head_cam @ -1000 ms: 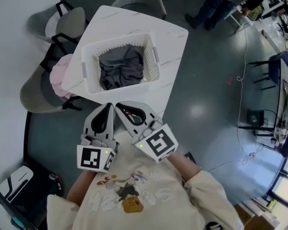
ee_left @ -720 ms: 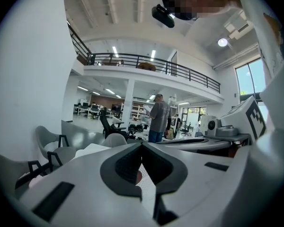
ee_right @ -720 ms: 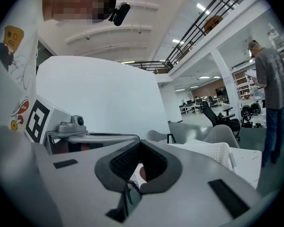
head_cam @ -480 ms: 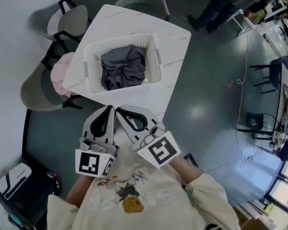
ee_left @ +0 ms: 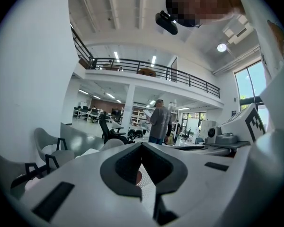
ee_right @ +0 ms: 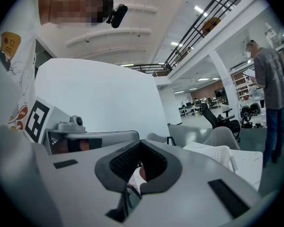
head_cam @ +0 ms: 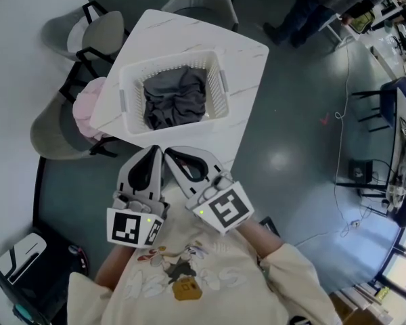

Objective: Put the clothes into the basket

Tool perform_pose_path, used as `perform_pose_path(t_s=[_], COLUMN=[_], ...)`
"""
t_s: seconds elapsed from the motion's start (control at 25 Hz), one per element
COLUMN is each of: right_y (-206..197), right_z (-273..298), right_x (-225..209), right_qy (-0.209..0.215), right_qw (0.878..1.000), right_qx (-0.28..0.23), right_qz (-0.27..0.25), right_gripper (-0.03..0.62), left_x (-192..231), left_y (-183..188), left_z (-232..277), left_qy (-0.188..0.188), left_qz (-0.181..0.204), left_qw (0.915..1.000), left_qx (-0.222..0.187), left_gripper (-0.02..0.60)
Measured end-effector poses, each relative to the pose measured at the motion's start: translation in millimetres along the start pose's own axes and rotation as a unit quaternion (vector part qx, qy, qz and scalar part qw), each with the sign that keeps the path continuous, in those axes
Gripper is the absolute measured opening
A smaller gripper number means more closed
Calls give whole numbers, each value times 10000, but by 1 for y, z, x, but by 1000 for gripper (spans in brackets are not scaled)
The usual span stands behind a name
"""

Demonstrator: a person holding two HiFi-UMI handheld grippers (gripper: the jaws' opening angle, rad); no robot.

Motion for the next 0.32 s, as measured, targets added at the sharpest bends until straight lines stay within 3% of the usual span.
perform_pose_path(t_s=[0.32], right_y=[1], right_z=[3], right_x=[5], right_qy=[-58], right_qw=[10000], right_qx=[-3], right_qz=[21], right_gripper=[6], left_x=[3], left_y=[1], left_z=[-6], left_qy=[19], left_qz=[-9], left_qw=[10000], left_qx=[-15], left_gripper=[9])
Point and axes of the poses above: the fingertips, and each gripper's own axes: z forward along the fingers, x to its left, y out of its top, the point moved 3 cm from there along -z, backward along the fingers, and after that the axes turned 15 degrees about -y, right-handed, at the moved point
